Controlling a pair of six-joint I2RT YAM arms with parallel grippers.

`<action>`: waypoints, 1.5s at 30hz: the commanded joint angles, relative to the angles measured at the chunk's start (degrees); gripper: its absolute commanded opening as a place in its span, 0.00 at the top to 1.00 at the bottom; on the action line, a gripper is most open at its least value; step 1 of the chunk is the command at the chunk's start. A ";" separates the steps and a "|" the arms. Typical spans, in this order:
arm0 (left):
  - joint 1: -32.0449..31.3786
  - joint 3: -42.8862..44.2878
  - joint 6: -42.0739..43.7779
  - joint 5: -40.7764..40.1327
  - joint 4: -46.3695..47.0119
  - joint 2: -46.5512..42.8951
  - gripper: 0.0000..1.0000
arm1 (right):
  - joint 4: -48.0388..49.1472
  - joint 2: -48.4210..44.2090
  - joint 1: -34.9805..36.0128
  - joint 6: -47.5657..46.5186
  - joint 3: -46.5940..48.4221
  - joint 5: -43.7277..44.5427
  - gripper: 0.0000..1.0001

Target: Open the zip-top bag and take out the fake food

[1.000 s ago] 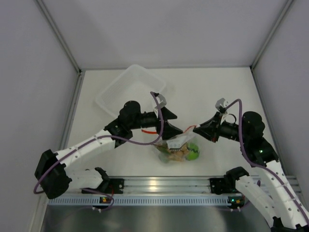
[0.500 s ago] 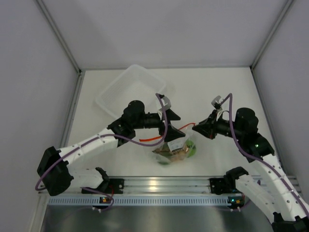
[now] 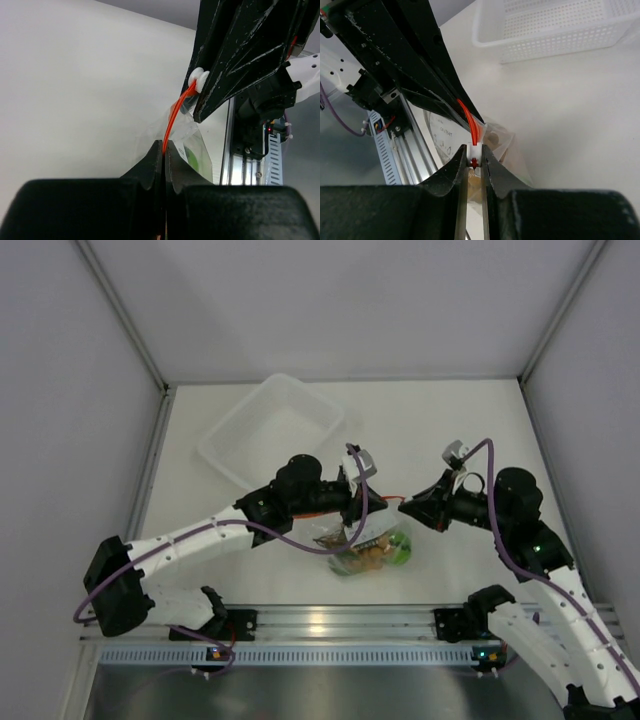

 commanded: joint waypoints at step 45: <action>0.07 -2.62 -10.67 14.43 11.47 -10.67 1.00 | 37.02 -14.13 0.98 10.41 -13.47 -11.59 0.83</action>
